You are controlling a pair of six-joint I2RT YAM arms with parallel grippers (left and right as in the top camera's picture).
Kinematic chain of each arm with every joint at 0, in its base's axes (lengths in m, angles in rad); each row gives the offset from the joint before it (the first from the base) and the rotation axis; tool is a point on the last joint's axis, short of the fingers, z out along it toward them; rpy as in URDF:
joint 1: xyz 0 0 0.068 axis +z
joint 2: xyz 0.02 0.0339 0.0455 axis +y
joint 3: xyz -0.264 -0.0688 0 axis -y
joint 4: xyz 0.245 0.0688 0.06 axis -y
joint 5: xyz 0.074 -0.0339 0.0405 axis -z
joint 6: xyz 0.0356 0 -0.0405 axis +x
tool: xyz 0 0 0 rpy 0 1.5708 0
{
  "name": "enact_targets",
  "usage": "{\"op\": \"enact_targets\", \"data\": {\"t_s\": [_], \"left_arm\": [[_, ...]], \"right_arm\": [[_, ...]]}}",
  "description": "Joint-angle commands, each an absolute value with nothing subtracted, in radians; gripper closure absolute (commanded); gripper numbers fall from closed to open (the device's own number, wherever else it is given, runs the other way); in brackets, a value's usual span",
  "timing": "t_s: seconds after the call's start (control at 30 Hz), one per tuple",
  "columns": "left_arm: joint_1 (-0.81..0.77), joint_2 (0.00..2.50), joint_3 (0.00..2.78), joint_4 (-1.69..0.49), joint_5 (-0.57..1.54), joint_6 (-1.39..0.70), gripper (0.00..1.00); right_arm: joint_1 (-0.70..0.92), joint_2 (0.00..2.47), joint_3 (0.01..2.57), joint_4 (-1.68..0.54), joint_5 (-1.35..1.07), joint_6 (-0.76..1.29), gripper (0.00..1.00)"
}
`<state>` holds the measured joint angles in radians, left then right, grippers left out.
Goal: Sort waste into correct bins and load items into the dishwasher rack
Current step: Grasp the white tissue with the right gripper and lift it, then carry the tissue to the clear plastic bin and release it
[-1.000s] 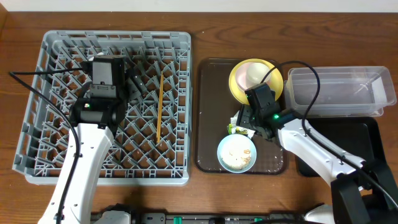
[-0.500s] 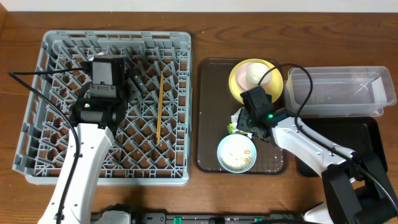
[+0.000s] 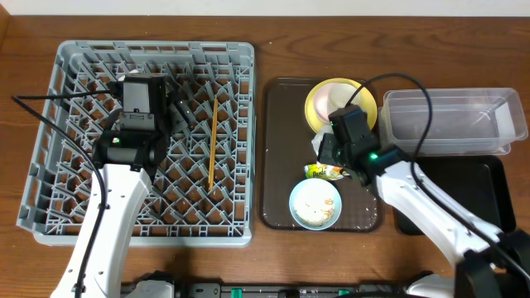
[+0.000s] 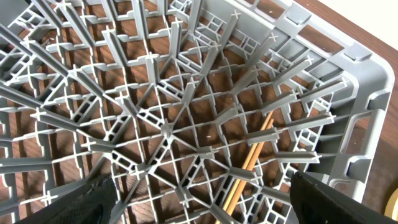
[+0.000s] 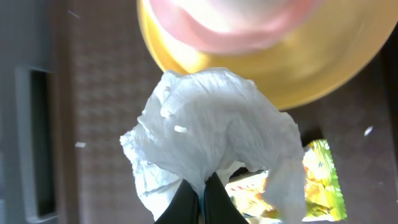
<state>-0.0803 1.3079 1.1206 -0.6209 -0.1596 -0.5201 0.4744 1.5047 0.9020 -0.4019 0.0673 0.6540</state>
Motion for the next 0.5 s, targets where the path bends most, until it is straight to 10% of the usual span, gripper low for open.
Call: {"op": "enact_targets", "data": {"t_s": [0.0, 0.47], "left_arm": [[-0.078, 1.306, 1.130, -0.620, -0.161, -0.518, 0.09], [-0.078, 1.306, 1.130, -0.620, -0.161, -0.518, 0.09]], "right_arm": [[0.458, 1.464, 0.925, -0.405, 0.082, 0.627, 0.99], [0.452, 1.464, 0.951, -0.382, 0.095, 0.484, 0.99]]}}
